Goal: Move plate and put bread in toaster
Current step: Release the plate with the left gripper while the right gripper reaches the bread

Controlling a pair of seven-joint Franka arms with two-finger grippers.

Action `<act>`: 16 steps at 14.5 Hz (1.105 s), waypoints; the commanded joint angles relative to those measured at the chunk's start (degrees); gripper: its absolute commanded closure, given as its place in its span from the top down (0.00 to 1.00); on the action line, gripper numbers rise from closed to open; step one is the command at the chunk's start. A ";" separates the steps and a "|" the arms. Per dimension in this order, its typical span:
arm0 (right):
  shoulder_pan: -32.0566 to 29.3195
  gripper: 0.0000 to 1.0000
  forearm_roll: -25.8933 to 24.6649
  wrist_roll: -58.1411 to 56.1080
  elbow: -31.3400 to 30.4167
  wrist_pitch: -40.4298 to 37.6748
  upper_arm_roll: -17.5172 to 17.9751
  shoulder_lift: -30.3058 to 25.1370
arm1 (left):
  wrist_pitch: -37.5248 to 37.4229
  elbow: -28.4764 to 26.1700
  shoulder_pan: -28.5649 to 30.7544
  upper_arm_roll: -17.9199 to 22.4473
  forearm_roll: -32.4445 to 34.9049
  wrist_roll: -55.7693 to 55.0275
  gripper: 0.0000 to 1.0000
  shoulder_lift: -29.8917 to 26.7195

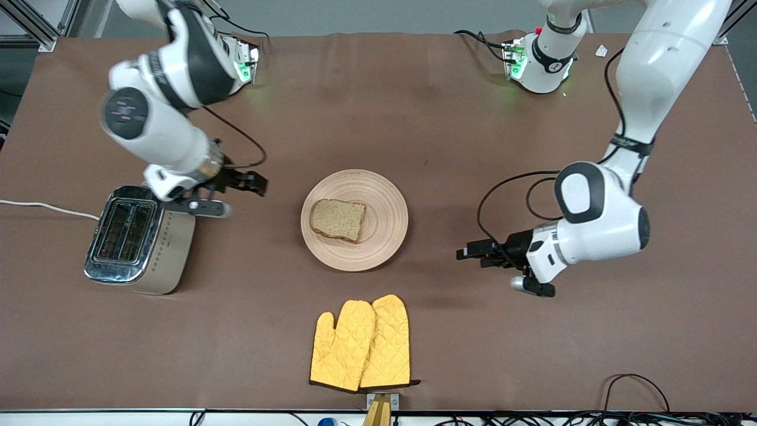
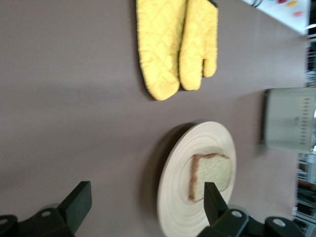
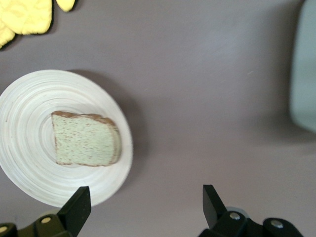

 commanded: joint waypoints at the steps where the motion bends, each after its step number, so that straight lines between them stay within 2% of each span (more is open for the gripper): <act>1: 3.85 1.00 -0.25 6.08 -0.21 4.95 -0.82 5.16 | -3.99 -1.32 3.33 0.11 10.25 -6.64 1.00 -5.74; 5: 6.67 0.97 -3.05 11.34 -0.04 11.03 -0.82 11.50 | -11.54 -0.01 7.03 0.20 20.98 -13.13 1.00 -12.07; 7: 7.63 0.86 -3.15 12.24 0.05 12.70 -0.82 13.79 | -20.66 5.69 7.30 0.20 28.72 -17.19 1.00 -12.61; 9: 7.73 0.71 -3.15 12.24 0.67 12.88 -0.82 14.94 | -29.10 11.49 7.30 0.28 32.77 -21.75 1.00 -12.70; 11: 8.08 0.62 -3.15 12.33 1.02 12.88 -0.73 15.82 | -35.97 15.46 7.30 0.28 39.88 -22.57 1.00 -12.79; 13: 8.43 0.62 -3.15 12.42 1.20 12.88 -0.73 16.52 | -39.33 17.84 7.30 0.20 43.42 -22.57 1.00 -12.96; 16: 9.83 0.63 -3.23 14.79 1.20 14.46 -0.82 18.01 | -40.74 18.20 8.70 0.20 43.60 -22.39 1.00 -16.82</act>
